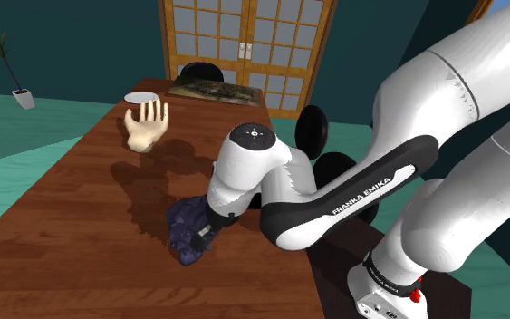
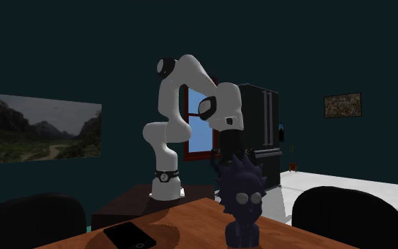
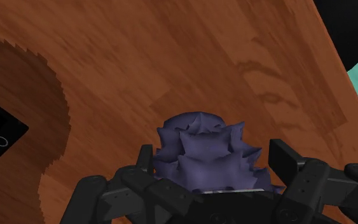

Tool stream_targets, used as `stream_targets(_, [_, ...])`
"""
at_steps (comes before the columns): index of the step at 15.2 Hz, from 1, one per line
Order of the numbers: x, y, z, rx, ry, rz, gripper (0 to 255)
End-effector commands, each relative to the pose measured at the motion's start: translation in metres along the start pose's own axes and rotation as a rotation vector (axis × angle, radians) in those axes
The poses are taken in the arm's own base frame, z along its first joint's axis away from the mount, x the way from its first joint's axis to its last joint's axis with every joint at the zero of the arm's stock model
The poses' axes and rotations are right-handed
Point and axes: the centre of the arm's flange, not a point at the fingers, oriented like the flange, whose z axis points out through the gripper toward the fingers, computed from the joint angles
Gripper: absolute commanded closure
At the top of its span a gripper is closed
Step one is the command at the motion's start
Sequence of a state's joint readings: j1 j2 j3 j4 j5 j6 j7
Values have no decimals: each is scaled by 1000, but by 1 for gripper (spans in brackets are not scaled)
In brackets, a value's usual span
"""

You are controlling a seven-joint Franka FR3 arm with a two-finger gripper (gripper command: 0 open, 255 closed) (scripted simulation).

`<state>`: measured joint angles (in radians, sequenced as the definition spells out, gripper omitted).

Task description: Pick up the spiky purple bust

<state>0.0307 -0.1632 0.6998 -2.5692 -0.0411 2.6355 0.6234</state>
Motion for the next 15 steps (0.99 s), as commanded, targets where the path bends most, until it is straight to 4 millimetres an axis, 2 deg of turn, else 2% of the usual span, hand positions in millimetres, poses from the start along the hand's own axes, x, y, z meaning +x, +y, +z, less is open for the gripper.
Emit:
stream_targets(1, [-3, -1, 11, 1, 0, 0, 0])
stream_targets(4, [-5, -1, 20, 1, 0, 0, 0])
stream_targets(5, [-5, -1, 20, 1, 0, 0, 255])
stream_targets(14, [-5, -1, 20, 1, 0, 0, 255])
stream_targets(15, [-4, -1, 14, 1, 0, 0, 255])
